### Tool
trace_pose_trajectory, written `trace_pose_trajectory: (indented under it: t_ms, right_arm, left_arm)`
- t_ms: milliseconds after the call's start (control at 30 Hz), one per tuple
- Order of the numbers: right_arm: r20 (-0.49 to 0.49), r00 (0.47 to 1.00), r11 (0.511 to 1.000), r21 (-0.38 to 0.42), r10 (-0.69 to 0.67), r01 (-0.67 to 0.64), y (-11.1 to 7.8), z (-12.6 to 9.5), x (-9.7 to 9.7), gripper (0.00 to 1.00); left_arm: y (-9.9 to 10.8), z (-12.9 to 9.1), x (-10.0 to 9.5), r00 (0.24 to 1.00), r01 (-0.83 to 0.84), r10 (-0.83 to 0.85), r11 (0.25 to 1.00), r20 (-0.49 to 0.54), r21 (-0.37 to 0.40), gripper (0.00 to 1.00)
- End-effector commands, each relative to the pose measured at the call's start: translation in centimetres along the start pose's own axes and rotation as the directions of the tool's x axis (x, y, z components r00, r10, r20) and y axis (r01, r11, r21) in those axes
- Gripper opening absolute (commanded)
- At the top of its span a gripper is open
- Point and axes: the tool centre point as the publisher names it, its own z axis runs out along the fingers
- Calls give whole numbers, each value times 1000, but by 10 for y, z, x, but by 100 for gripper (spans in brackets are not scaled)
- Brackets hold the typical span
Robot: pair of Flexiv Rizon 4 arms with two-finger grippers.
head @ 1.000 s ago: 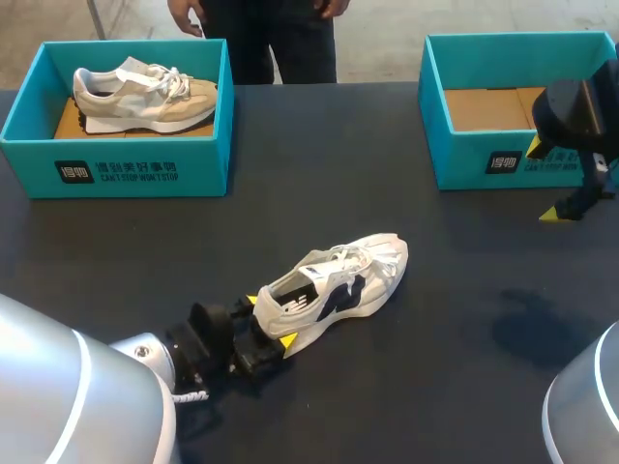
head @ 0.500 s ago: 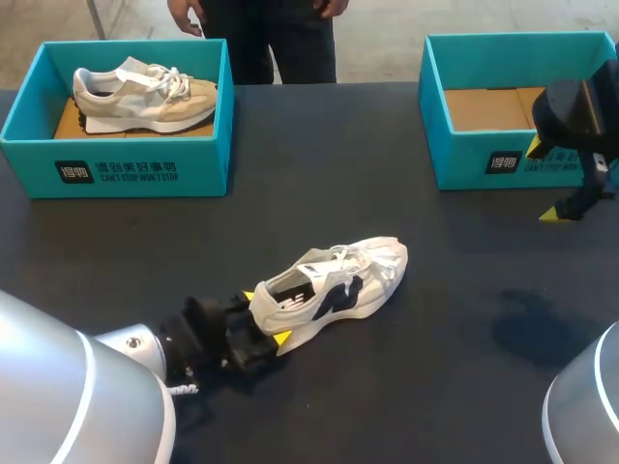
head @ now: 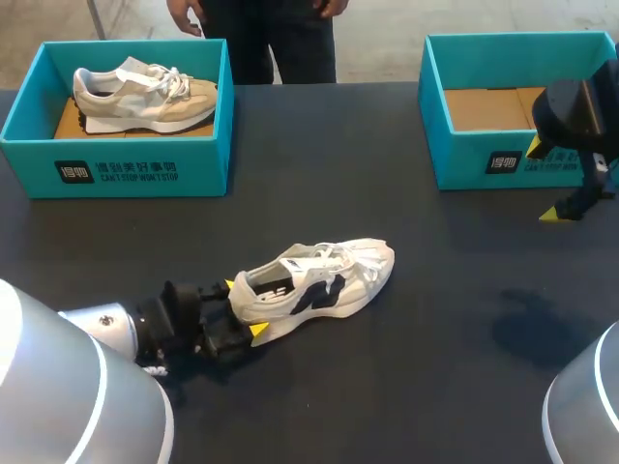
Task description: Take the shoe out of the shoebox, open the shoe tongue, remove and reinsert the insole, then place the shoe into the shoebox
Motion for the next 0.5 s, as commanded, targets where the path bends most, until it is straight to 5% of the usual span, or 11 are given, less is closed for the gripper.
trace_pose_trajectory:
  t_ms: [33,500]
  right_arm:
    - [-4,1000,1000,3,0,0,1,2,-2,100]
    - [-4,1000,1000,3,0,0,1,2,-2,100]
  left_arm:
    - [1,-10,-10,998,-2,2,1000,-64,-1,0]
    - [3,-19,-29,982,-70,67,997,-179,-12,0]
